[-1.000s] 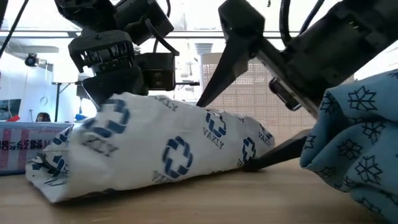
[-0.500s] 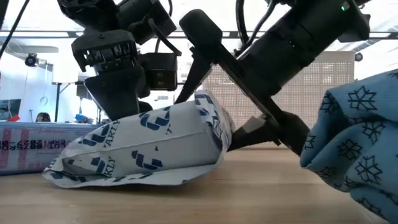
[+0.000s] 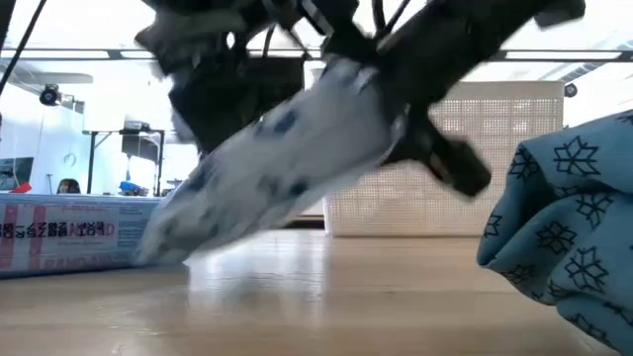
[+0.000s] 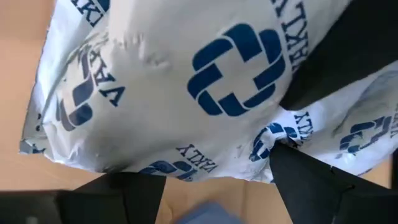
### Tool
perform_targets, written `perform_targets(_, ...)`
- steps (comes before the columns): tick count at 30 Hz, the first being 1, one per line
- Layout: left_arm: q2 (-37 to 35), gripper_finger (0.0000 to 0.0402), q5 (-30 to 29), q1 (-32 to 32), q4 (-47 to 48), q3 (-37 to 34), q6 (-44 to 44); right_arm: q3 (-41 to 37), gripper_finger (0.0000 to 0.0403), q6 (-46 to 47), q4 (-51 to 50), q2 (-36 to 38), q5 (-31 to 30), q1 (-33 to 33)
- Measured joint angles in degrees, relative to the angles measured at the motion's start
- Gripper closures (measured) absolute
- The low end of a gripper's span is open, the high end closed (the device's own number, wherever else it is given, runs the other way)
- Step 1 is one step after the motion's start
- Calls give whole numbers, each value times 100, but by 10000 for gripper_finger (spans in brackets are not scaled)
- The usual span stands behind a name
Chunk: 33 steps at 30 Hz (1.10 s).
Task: Pick & place medical supplies in basket/bin
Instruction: Put the white mailer bag into the white bin
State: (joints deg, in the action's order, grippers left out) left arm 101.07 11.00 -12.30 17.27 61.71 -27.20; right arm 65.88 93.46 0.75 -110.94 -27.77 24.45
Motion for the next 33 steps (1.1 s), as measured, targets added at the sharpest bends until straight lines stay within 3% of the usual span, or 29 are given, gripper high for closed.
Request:
perform_targets(5,-366,144,-424,4,693,389,316,17,238,-346,-1204,742,-288,25)
perform_targets(10,-1036,144,-1469,-6,1028,359,350,23,237,-678,-2119,1767,-950,50)
perform_targets(17,-2334,144,-3070,-4,1455,124,7,23,236,-1718,-2452,3298,-2944,-36)
perform_targets(22,-3222,144,-3550,2,1534,-203,-202,42,236,-2978,-2444,4226,-3921,-558)
perform_targets(26,-3758,144,-3649,2,1559,-573,-629,42,236,-3785,-2440,4668,-3682,-1498)
perform_targets(33,-4389,144,-3631,-71,1556,-1286,-1742,36,200,-4431,-2461,4556,-1758,-3442)
